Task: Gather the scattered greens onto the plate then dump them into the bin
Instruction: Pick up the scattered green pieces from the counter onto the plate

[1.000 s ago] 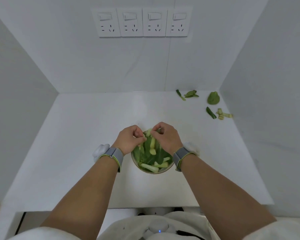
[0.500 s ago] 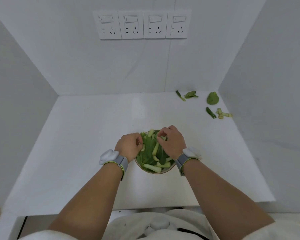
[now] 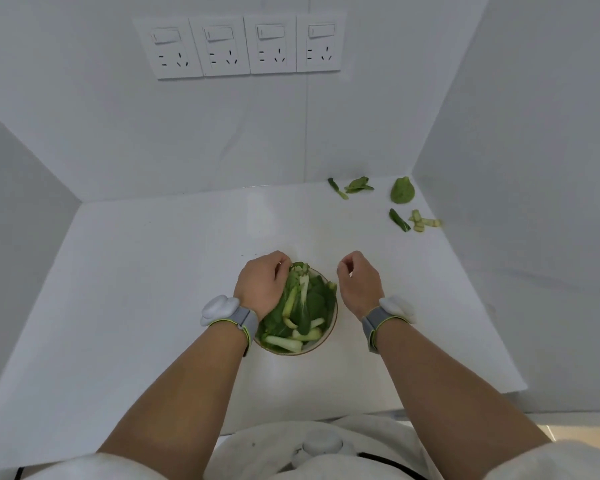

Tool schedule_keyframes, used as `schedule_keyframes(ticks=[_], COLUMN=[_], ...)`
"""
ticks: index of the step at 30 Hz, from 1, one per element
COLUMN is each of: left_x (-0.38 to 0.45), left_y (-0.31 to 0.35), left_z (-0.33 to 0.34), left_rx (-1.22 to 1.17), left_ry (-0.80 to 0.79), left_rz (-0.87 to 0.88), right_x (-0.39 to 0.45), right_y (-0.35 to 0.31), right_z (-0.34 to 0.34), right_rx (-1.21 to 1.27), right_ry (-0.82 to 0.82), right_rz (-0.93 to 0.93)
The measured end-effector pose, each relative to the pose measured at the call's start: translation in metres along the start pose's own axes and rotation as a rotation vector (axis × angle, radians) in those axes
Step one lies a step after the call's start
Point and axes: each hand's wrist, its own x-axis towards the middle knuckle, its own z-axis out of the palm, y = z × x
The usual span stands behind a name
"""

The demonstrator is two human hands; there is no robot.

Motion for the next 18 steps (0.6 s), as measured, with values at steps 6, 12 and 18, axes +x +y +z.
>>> schedule_keyframes(ticks=[6, 12, 18], left_x=[0.034, 0.067, 0.097], left_y=[0.034, 0.068, 0.09], left_z=[0.017, 0.035, 0.077], left_rx=[0.048, 0.074, 0.206], left_ry=[-0.064, -0.15, -0.323], left_rz=[0.115, 0.173, 0.297], right_x=[0.017, 0.026, 0.046], right_y=[0.035, 0.069, 0.095], right_z=[-0.025, -0.049, -0.075], right_rx=[0.017, 0.1, -0.16], right_ry=[0.012, 0.042, 0.141], right_rz=[0.14, 0.263, 0.223])
